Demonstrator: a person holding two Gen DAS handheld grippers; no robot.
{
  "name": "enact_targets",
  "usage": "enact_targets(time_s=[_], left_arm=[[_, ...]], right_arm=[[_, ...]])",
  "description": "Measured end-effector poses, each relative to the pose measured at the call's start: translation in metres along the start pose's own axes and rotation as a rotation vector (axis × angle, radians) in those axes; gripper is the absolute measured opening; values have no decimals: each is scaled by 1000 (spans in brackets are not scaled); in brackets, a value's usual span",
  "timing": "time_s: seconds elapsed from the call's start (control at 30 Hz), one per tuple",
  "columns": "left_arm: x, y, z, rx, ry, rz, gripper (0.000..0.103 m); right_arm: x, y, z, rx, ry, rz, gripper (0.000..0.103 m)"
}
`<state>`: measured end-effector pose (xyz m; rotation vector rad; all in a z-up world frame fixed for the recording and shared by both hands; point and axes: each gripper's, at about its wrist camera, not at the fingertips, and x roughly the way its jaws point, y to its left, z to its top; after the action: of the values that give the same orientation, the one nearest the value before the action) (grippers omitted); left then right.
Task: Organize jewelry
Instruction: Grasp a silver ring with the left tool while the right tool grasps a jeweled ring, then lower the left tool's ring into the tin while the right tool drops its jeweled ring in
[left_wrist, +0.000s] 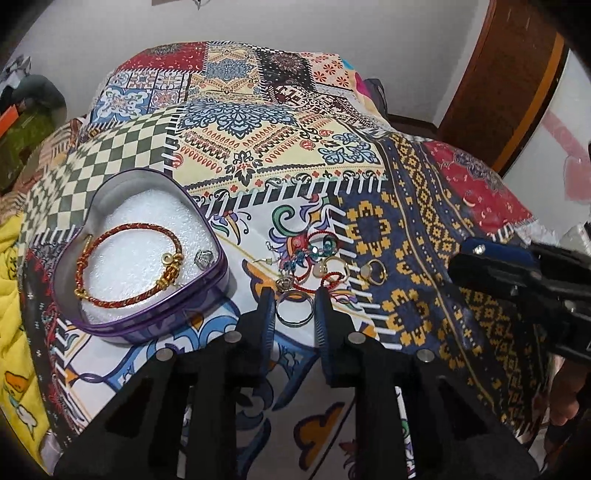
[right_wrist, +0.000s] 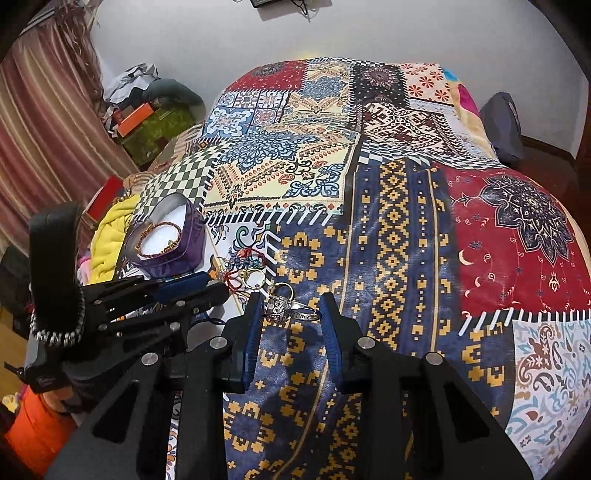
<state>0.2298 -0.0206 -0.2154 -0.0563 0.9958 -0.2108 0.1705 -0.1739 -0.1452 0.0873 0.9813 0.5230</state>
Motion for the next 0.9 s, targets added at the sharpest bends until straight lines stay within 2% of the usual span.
enact_targets(time_s=[0.3,0.9], left_arm=[[-23,-1,-11,-11,-28,2,21],[-131,20,-1,-48,-262,102,21]], right_arm=[[-8,1,2,-4,-9,8,28],[-45,51,34,-83,-139,53,28]])
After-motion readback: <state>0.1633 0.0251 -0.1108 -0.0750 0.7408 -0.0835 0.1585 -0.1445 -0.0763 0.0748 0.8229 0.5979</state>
